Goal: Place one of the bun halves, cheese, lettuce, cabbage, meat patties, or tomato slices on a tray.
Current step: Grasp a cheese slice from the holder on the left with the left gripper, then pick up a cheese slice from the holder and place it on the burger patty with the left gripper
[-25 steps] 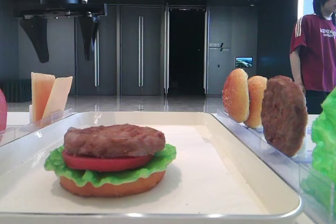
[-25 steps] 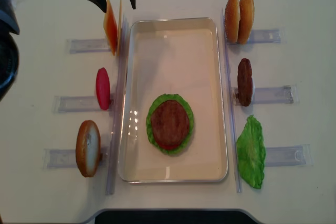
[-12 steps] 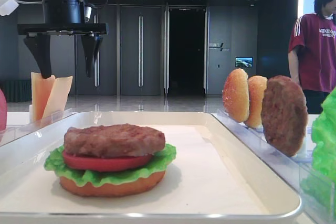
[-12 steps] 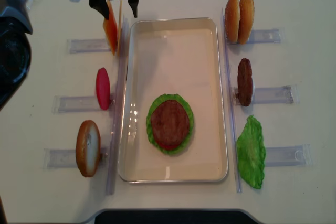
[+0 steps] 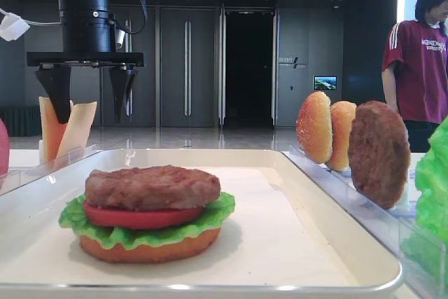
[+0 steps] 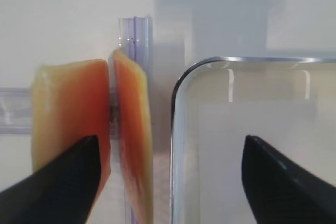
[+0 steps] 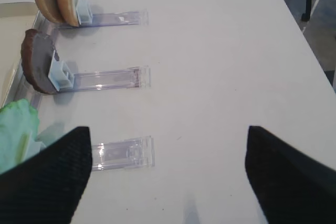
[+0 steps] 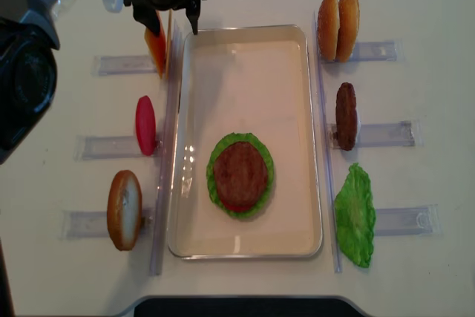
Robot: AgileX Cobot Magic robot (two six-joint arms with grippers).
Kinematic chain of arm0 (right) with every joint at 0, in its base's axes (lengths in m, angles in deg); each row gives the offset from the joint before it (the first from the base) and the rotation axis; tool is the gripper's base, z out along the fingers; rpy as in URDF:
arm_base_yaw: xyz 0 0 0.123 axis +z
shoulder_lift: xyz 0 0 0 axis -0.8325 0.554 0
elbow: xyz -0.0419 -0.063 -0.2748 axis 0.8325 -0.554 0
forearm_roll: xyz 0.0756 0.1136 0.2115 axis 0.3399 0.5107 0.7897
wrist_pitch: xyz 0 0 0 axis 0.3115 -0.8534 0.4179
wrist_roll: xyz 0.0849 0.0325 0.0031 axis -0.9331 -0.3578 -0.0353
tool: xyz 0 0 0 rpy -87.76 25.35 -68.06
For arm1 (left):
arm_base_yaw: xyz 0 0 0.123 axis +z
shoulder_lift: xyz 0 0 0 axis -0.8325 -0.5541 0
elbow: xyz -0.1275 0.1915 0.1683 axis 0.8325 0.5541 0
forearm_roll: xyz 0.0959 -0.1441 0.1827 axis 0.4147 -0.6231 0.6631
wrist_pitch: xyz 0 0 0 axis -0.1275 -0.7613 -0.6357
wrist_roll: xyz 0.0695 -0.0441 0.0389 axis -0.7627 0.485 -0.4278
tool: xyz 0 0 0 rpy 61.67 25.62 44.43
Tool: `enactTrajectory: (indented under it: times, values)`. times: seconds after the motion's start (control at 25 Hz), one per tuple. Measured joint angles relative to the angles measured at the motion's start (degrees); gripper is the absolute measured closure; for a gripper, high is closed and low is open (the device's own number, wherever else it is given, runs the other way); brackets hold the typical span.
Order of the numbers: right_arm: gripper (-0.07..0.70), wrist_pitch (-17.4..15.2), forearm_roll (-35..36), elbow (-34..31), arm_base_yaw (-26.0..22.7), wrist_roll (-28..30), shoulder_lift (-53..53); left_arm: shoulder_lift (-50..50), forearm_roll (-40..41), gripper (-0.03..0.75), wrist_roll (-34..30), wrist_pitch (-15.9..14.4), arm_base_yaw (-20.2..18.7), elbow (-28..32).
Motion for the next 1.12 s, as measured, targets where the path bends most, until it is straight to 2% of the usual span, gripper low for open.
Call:
enactTrajectory:
  times: [0.08, 0.2, 0.44, 0.56, 0.84, 1.12]
  values:
    - [0.039, 0.0, 0.1, 0.0, 0.0, 0.0, 0.0, -0.2, 0.6, 0.124, -0.1, -0.2, 0.0, 0.0]
    - [0.039, 0.0, 0.2, 0.0, 0.0, 0.0, 0.0, -0.3, 1.5, 0.23, -0.2, -0.7, 0.0, 0.0]
    - [0.039, 0.0, 0.3, 0.0, 0.0, 0.0, 0.0, -0.3, 2.2, 0.542, -1.7, -2.2, 0.0, 0.0]
    - [0.039, 0.0, 0.3, 0.0, 0.0, 0.0, 0.0, -0.3, 2.9, 0.665, -2.4, -2.9, 0.0, 0.0]
    - [0.039, 0.0, 0.1, 0.0, 0.0, 0.0, 0.0, -0.3, 3.0, 0.687, -4.3, -3.2, -0.3, -0.2]
    - [0.039, 0.0, 0.1, 0.0, 0.0, 0.0, 0.0, 3.7, -0.8, 0.687, -4.8, -3.3, -1.4, -0.2]
